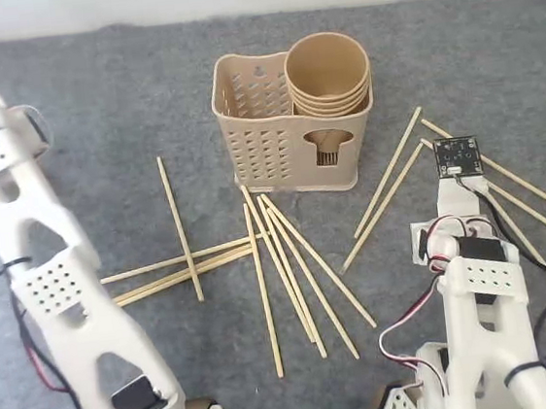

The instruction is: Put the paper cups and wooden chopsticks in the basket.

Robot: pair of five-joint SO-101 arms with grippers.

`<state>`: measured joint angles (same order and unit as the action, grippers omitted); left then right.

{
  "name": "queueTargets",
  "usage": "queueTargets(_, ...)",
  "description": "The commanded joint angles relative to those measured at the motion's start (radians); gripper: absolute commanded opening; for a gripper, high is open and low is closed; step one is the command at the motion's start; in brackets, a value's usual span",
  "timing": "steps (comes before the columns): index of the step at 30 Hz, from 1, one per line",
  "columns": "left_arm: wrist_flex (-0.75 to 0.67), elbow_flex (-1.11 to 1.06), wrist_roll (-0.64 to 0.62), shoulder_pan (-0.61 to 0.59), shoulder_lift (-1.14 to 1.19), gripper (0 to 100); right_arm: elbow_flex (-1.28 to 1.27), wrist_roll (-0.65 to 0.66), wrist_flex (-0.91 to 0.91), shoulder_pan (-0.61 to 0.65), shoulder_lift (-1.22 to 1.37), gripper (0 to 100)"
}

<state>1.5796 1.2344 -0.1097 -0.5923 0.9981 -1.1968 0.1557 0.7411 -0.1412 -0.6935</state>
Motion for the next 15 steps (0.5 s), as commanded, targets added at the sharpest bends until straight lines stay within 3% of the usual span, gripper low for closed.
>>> queueTargets(1, 0.143, 0.193, -0.002, 0.025, -0.014, 1, 0.011, 0.017, -0.008, 0.007, -0.033, 3.7)
queueTargets(7, 0.178, 0.363, -0.008, 0.04, -0.075, 1, 0.011, 0.017, -0.01, 0.008, -0.031, 3.7)
queueTargets(11, 0.178, 0.348, -0.011, 0.06, -0.201, 1, 0.011, 0.017, -0.012, 0.008, -0.033, 3.7)
queueTargets(15, 0.178, 0.2, -0.048, 0.101, -0.37, 1, 0.011, 0.017, -0.013, 0.008, -0.033, 3.7)
